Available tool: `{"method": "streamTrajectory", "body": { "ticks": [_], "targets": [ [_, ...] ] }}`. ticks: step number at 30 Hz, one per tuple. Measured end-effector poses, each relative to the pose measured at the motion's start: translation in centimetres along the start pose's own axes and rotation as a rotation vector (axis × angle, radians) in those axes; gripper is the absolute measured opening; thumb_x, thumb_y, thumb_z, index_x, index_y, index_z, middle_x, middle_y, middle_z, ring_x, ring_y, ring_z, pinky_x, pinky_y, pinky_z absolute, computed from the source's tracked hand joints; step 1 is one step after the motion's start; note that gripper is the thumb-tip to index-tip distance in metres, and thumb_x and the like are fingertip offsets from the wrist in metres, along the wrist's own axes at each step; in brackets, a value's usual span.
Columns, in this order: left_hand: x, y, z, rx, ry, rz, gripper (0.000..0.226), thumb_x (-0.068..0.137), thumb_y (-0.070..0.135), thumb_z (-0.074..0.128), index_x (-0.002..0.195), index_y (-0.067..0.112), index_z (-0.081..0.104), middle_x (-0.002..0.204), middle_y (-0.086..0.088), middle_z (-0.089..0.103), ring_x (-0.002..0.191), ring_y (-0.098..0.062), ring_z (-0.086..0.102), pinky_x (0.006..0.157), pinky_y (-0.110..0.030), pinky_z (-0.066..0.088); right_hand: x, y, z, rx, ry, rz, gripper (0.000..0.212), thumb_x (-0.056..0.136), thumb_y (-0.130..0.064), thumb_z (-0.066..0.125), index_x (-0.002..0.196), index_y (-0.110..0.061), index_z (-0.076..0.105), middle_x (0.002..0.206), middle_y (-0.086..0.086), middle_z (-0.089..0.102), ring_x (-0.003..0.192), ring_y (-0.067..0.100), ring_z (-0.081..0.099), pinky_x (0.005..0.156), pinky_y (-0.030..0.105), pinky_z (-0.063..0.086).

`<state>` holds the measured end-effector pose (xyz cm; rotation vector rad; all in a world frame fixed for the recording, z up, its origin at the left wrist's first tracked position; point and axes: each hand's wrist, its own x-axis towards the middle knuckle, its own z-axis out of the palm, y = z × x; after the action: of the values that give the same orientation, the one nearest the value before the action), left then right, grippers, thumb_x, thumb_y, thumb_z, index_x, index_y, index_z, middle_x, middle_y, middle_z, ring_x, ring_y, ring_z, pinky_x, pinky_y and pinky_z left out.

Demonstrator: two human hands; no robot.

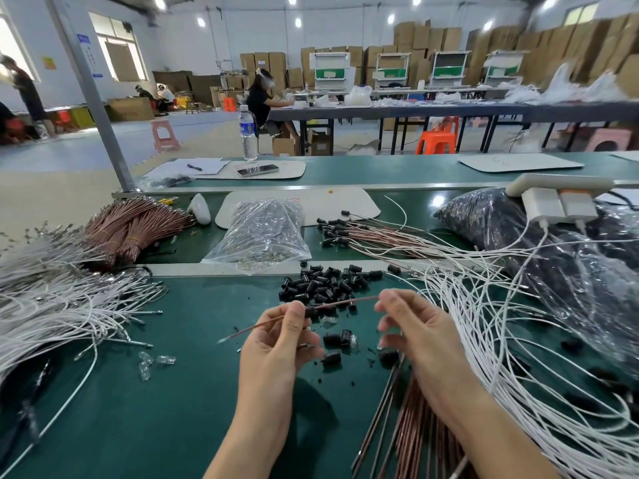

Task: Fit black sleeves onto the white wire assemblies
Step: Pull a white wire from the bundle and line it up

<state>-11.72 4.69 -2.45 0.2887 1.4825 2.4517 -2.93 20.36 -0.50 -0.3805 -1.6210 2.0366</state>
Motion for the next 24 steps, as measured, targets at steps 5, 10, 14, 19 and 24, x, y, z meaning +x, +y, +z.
{"method": "streamTrajectory", "body": {
  "ticks": [5, 10, 14, 19, 24],
  "targets": [
    [0.1, 0.1, -0.2, -0.087, 0.062, -0.057, 0.016, 0.076, 0.032, 0.076, 0.081, 0.018, 0.075, 0.077, -0.007, 0.069, 0.063, -0.015, 0.067, 0.055, -0.025, 0.058, 0.7, -0.5, -1.6, 0.322, 0.138, 0.06, 0.017, 0.079, -0.032, 0.072, 0.084, -0.018, 0.08, 0.083, 0.0, 0.072, 0.066, 0.008, 0.063, 0.056, 0.021, 0.057],
    [-0.2, 0.2, 0.4, -0.114, 0.046, -0.083, 0.012, 0.069, 0.031, 0.079, 0.074, 0.021, 0.077, 0.078, -0.009, 0.071, 0.064, -0.016, 0.07, 0.056, -0.024, 0.058, -0.1, 0.4, 0.4, 0.324, -0.11, 0.188, 0.037, 0.07, -0.03, 0.077, 0.101, -0.009, 0.08, 0.096, 0.011, 0.076, 0.076, 0.014, 0.07, 0.069, 0.02, 0.058],
    [-0.9, 0.1, 1.1, -0.054, -0.084, -0.076, 0.014, 0.068, 0.034, 0.078, 0.076, 0.023, 0.077, 0.085, -0.015, 0.075, 0.071, -0.022, 0.074, 0.059, -0.025, 0.058, -0.6, 1.1, 2.0, 0.2, -0.201, 0.125, 0.038, 0.071, -0.031, 0.079, 0.107, -0.02, 0.08, 0.1, 0.009, 0.077, 0.083, 0.015, 0.072, 0.075, 0.021, 0.058],
    [-1.0, -0.3, 1.2, 0.014, -0.122, -0.115, 0.024, 0.068, 0.039, 0.077, 0.081, 0.018, 0.079, 0.078, -0.013, 0.073, 0.069, -0.022, 0.071, 0.06, -0.026, 0.058, -0.8, 1.6, 2.2, -0.2, -0.118, -0.117, 0.017, 0.08, -0.036, 0.076, 0.097, -0.038, 0.08, 0.092, -0.004, 0.079, 0.079, 0.004, 0.07, 0.073, 0.015, 0.053],
    [-1.1, -0.6, 1.2, 0.045, -0.167, -0.116, 0.028, 0.067, 0.038, 0.077, 0.086, 0.018, 0.081, 0.079, -0.012, 0.073, 0.066, -0.015, 0.069, 0.057, -0.025, 0.058, -0.8, 1.7, 2.1, -0.229, -0.172, -0.228, 0.013, 0.089, -0.033, 0.069, 0.097, -0.034, 0.079, 0.098, -0.005, 0.077, 0.093, 0.011, 0.073, 0.075, 0.02, 0.055]
  ]
}}
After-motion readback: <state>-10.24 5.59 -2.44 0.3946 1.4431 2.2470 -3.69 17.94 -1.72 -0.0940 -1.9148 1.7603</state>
